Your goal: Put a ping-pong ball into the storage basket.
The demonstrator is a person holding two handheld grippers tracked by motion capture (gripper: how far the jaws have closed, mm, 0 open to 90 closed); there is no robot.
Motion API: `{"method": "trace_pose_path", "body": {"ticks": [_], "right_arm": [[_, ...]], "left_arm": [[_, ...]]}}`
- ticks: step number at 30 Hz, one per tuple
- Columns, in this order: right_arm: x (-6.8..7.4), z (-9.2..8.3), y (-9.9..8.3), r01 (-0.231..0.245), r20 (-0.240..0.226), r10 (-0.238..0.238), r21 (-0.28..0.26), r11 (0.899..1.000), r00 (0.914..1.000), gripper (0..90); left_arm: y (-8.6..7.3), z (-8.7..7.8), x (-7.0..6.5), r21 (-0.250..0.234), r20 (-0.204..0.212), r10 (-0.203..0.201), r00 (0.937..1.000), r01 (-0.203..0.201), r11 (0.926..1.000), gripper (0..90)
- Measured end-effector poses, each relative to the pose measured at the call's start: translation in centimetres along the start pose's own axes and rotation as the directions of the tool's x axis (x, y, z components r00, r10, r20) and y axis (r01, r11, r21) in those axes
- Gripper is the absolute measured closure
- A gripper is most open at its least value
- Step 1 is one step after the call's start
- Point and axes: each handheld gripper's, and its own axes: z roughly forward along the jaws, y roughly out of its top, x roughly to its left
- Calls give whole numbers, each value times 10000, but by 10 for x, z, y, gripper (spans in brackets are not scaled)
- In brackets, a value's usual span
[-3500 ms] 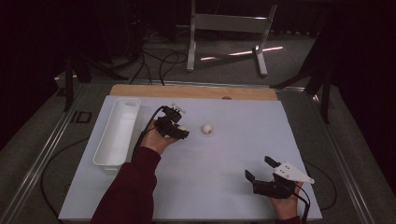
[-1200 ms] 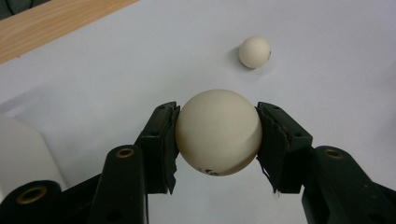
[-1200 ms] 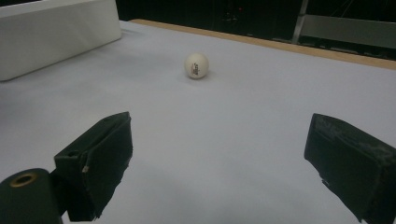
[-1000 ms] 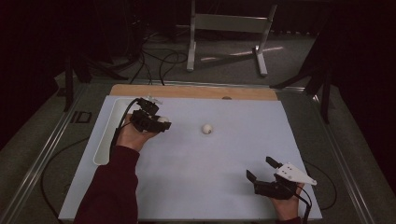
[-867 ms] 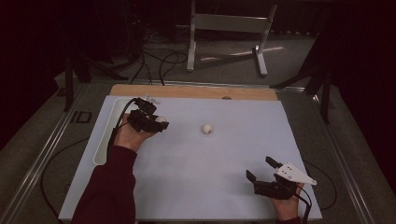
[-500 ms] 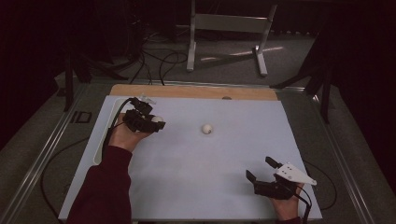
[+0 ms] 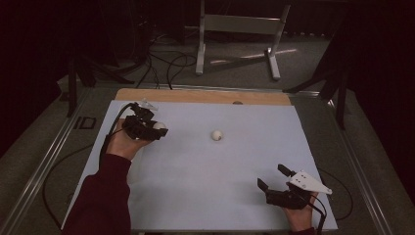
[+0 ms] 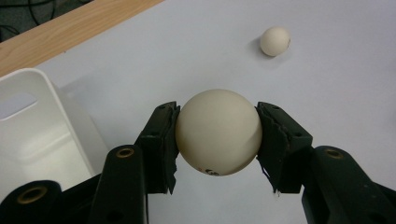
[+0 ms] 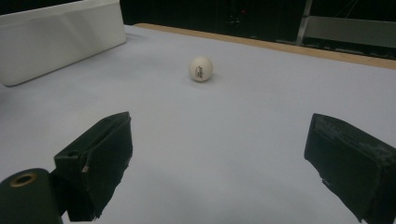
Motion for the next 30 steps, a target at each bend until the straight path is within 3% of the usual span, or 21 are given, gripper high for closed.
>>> {"method": "trace_pose_path", "body": {"ticks": [12, 30], "right_arm": [[1, 0, 0, -8, -38, 8, 0, 10000, 10000, 74], [2, 1, 0, 14, -77, -14, 4, 10000, 10000, 74]], "left_arm": [[-9, -9, 9, 44, -279, 12, 9996, -11, 10000, 512], [-16, -15, 11, 91, -304, 276, 9992, -273, 9996, 512]]}}
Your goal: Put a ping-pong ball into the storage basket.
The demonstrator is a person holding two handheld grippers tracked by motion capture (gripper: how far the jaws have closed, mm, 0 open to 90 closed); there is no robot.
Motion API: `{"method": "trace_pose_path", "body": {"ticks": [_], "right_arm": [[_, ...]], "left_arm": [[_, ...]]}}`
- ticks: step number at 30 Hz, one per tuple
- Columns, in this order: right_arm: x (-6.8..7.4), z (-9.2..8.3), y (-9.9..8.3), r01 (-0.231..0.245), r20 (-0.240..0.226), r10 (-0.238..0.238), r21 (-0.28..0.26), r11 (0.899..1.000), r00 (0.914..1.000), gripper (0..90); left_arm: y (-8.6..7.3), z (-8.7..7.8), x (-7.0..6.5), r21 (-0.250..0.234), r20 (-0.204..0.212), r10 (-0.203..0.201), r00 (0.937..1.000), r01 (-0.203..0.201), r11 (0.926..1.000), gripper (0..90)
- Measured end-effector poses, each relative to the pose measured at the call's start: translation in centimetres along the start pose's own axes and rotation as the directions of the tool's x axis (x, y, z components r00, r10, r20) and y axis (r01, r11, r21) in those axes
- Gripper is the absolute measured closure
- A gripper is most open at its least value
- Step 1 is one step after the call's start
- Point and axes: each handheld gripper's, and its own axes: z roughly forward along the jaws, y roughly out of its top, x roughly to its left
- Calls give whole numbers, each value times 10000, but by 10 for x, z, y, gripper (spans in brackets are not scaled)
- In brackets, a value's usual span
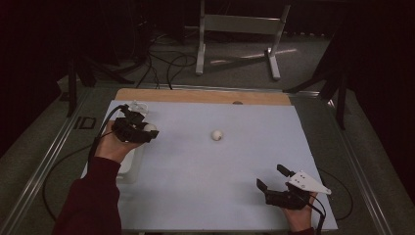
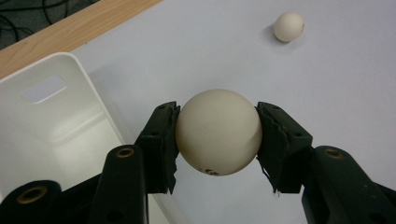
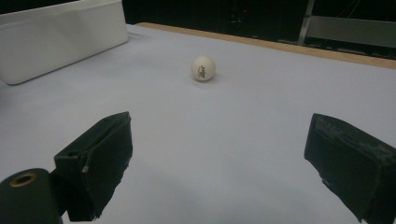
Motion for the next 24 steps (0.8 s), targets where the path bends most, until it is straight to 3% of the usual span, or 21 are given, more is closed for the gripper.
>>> {"method": "trace_pose_path", "body": {"ticks": [24], "right_arm": [[1, 1, 0, 46, -31, -46, 30, 10000, 10000, 74]], "left_arm": [[-9, -8, 8, 67, -315, -173, 9994, 175, 9998, 511]]}}
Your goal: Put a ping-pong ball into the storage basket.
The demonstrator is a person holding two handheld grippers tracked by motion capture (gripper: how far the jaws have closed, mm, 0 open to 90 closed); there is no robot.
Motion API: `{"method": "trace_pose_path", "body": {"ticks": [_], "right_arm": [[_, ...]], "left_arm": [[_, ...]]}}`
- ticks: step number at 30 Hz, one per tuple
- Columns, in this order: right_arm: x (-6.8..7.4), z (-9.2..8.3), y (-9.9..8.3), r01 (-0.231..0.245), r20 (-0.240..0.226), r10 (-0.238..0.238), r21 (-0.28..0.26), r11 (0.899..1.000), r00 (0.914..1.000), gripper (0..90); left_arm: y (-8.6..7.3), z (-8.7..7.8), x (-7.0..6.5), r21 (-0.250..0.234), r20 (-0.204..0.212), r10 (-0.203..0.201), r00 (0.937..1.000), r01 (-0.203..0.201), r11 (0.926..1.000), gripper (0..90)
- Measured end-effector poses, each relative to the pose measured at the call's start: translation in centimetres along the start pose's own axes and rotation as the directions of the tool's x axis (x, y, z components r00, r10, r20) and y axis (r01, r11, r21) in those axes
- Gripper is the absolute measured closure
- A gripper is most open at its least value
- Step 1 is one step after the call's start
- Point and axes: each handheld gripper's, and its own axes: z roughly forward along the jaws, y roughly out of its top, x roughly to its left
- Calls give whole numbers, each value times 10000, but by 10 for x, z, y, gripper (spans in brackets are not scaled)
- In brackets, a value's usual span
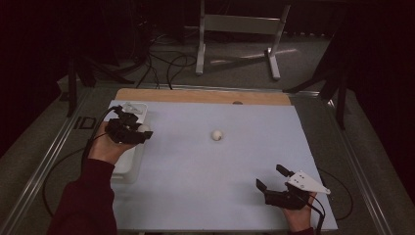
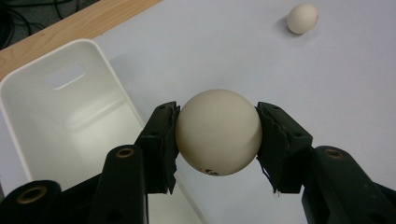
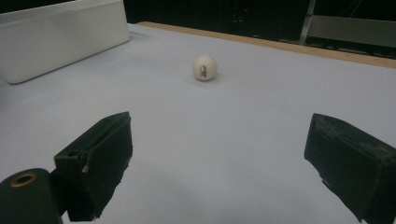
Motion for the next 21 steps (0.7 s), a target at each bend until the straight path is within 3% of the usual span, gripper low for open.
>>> {"method": "trace_pose_path", "body": {"ticks": [21], "right_arm": [[0, 1, 0, -14, 18, 14, 43, 10000, 10000, 75]], "left_arm": [[-14, -10, 16, -4, -334, -566, 9978, 566, 9984, 510]]}}
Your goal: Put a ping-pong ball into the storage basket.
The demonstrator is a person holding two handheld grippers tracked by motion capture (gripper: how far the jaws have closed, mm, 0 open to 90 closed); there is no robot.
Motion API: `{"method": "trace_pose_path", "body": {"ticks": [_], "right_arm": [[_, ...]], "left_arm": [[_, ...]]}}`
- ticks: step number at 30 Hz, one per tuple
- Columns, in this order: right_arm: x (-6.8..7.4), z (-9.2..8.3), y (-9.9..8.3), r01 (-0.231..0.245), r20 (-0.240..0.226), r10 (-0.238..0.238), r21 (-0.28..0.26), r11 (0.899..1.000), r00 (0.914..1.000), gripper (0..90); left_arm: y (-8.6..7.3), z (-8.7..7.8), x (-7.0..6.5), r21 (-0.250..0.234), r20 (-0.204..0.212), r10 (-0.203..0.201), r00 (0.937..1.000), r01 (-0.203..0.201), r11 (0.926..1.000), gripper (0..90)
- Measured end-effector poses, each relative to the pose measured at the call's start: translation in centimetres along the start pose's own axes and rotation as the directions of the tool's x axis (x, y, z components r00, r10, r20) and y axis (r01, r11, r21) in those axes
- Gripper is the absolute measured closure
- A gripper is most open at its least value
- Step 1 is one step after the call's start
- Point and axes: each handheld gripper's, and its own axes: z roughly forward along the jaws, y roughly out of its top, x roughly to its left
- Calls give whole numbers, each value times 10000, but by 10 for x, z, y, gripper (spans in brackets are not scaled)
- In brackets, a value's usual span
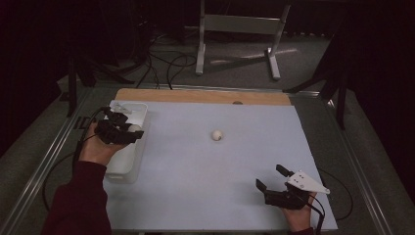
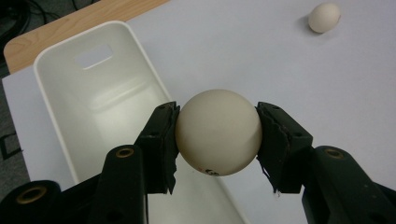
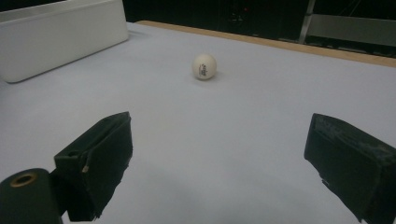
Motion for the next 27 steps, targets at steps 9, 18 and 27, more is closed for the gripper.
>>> {"method": "trace_pose_path", "body": {"ticks": [9, 18, 27], "right_arm": [[0, 0, 0, -8, 0, 8, 30, 10000, 10000, 74], [0, 0, 0, 28, 9, -28, 16, 10000, 10000, 74], [0, 0, 0, 15, -5, -15, 57, 10000, 10000, 75]], "left_arm": [[-5, -2, 6, 113, -138, -83, 9999, 85, 9999, 510], [-9, 0, 10, 174, -188, -252, 9995, 255, 9995, 510], [-15, 0, 15, 292, -429, -448, 9981, 460, 9985, 509]]}}
